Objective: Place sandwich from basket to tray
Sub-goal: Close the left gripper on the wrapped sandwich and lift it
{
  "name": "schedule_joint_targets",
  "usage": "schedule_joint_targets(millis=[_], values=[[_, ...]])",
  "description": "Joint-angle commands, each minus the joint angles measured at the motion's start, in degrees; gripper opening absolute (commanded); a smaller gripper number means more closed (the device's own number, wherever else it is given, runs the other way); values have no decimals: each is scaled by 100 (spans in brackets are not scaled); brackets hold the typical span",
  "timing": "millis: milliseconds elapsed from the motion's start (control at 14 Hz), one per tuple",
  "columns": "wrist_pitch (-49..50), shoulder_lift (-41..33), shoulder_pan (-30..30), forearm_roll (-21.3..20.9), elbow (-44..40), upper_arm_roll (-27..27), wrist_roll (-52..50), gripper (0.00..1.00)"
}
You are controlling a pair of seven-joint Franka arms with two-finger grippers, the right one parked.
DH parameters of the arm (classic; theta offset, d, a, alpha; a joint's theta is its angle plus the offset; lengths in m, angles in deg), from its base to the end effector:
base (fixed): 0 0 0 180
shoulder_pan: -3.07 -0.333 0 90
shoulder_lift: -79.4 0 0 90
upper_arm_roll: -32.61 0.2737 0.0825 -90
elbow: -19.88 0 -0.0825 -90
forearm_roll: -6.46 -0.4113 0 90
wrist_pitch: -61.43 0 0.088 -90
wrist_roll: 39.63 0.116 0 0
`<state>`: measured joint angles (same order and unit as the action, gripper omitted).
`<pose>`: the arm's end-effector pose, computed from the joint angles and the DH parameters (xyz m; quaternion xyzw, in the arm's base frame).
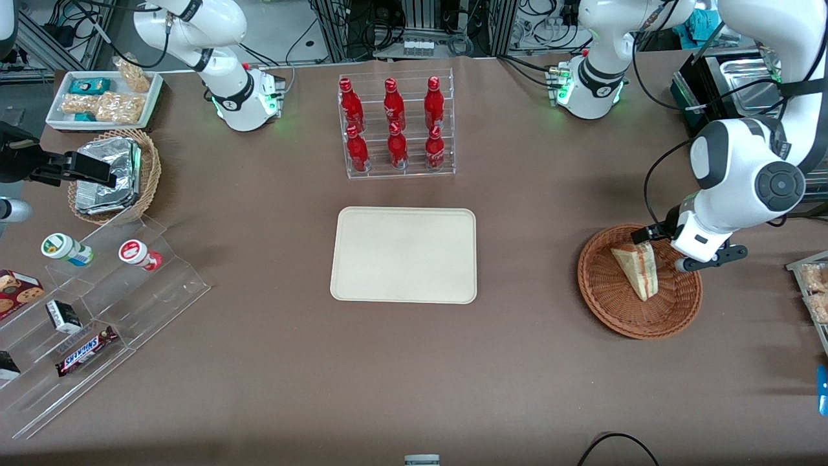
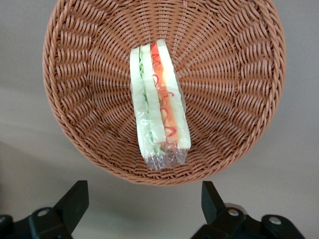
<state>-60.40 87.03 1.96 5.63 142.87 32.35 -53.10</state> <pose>0.5532 0.0089 0.2601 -0.9898 -0.1200 0.0756 0.0139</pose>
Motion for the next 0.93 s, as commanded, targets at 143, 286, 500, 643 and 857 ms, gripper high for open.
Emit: schedule_joint_targets(millis=[143, 286, 500, 643, 857], values=[[-639, 361, 5, 92, 41, -9, -138, 100], [-991, 581, 5, 101, 58, -9, -208, 100], [-1325, 863, 5, 101, 58, -18, -244, 100], [-1335, 925, 14, 101, 58, -18, -244, 100], [-1510, 925, 14, 92, 234, -18, -235, 84]])
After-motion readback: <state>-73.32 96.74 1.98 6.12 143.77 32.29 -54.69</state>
